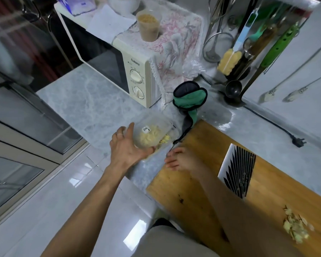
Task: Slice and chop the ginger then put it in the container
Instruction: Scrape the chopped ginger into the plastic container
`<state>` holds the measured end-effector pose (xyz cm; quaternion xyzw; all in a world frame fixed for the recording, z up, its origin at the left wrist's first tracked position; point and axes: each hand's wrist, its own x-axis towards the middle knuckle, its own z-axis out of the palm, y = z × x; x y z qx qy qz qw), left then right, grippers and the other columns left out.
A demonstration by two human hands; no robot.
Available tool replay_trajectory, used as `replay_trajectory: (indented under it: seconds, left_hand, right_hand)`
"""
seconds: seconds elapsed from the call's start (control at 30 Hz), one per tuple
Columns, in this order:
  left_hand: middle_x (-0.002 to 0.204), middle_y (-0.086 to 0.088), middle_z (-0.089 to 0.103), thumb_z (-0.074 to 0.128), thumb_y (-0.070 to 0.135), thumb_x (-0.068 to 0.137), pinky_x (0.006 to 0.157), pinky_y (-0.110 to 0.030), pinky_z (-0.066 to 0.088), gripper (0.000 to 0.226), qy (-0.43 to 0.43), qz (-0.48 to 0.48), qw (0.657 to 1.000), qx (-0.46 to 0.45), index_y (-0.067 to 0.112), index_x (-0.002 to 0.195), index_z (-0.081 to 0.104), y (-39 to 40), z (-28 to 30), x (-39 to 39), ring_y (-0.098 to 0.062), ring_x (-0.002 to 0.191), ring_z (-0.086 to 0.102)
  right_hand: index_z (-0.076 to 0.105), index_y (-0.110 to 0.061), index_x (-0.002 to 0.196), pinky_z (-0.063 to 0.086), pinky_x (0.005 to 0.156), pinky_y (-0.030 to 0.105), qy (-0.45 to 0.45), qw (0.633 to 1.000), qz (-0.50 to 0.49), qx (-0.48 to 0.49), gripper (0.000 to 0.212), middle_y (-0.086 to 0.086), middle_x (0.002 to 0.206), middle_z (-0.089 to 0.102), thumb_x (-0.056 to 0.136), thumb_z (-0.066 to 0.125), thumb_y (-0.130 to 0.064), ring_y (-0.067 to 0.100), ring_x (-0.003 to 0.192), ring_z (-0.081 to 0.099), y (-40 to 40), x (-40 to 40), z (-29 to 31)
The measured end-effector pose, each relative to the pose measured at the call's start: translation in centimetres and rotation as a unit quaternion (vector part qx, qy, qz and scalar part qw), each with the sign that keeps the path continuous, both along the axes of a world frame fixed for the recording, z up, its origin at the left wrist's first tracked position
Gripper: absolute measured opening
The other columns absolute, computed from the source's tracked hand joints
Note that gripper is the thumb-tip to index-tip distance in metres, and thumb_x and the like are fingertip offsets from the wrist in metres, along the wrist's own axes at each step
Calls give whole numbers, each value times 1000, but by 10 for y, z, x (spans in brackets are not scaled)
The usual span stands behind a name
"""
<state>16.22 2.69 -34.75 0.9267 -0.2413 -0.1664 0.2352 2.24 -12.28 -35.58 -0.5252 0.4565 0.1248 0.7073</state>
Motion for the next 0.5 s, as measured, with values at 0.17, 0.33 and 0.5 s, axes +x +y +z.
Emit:
replay_trajectory:
  seconds: [0.17, 0.33, 0.5]
  left_hand:
    - [156, -12, 19, 72, 77, 56, 115, -46, 19, 125, -46, -76, 996, 27, 28, 156, 16, -7, -4, -11, -30, 143, 16]
    - [158, -10, 13, 77, 73, 57, 117, -45, 20, 127, -27, -92, 995, 38, 27, 156, 12, -3, -8, -3, -29, 145, 9]
    - [162, -5, -2, 54, 87, 44, 122, -43, 9, 137, 18, -114, 993, 21, 26, 157, 7, -3, -18, 0, -22, 149, -12]
  right_hand:
    - [61, 0, 118, 55, 72, 37, 29, 994, -50, -96, 28, 10, 88, 63, 108, 43, -19, 21, 74, 61, -45, -1, 5]
    - [57, -11, 102, 54, 75, 39, 9, 981, -3, -196, 28, 12, 99, 60, 104, 47, -37, 20, 78, 58, -59, 20, 13]
    - [51, 12, 127, 56, 89, 47, 8, 957, 119, -266, 49, 28, 107, 60, 104, 49, -31, 40, 98, 62, -56, 45, 22]
